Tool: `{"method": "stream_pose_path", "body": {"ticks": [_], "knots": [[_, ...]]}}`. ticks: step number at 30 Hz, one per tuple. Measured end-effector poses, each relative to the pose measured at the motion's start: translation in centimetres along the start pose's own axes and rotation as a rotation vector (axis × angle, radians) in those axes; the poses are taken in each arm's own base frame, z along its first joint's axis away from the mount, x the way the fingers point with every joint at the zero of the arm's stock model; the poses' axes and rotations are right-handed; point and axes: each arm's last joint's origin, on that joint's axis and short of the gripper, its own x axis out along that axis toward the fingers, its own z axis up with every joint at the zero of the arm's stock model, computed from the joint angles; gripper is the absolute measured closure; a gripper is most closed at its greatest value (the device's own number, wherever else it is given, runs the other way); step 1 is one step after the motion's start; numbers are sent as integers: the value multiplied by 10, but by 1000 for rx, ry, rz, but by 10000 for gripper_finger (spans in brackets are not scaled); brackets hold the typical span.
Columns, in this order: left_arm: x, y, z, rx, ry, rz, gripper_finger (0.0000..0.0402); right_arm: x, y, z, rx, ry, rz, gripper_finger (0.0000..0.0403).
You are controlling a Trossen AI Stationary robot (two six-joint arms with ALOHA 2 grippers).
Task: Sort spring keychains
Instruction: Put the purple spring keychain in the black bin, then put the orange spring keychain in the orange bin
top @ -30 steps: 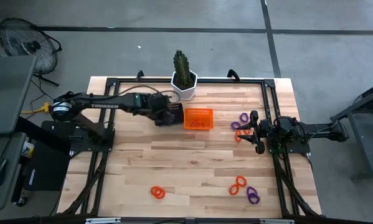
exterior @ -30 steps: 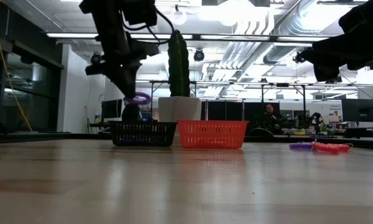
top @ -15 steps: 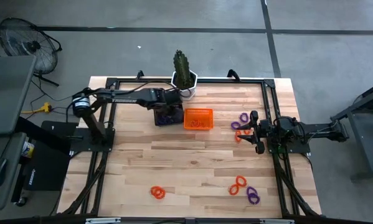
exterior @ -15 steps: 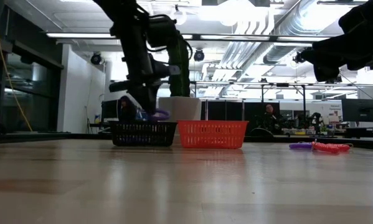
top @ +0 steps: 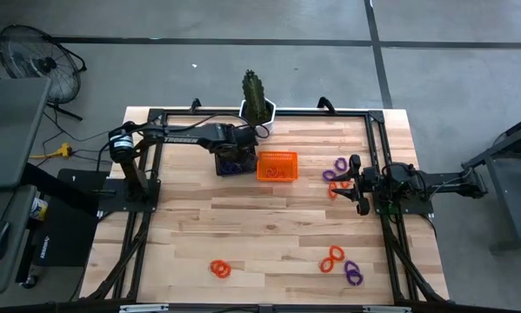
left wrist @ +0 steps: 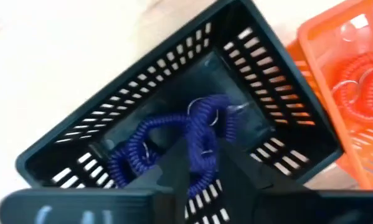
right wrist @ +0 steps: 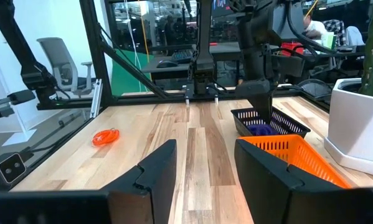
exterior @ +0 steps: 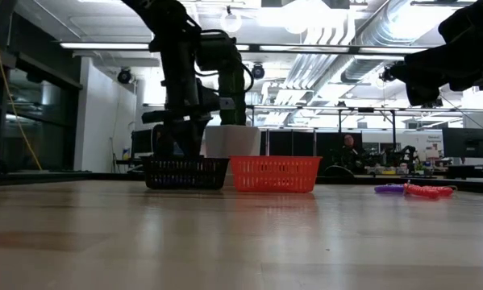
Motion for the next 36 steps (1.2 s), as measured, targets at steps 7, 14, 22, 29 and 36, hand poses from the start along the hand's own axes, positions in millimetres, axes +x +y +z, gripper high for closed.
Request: {"method": "stream_pose_path", "body": {"ticks": [7,14,22,29,36], "knots": [[-1,-1,-2,7,3,8,254,0,0,0,0,0,0,246],[-18,-12,-13,54,-32,-32,234,0,0,0,0,0,0,246],[-53,-13,-41,129,-11,-4,234,0,0,0,0,0,0,246],[-77,1,-85,140,40,-65,234,0,0,0,0,0,0,245],[-82,13,-155,212,158,-138,234,0,0,0,0,0,0,245]]}}
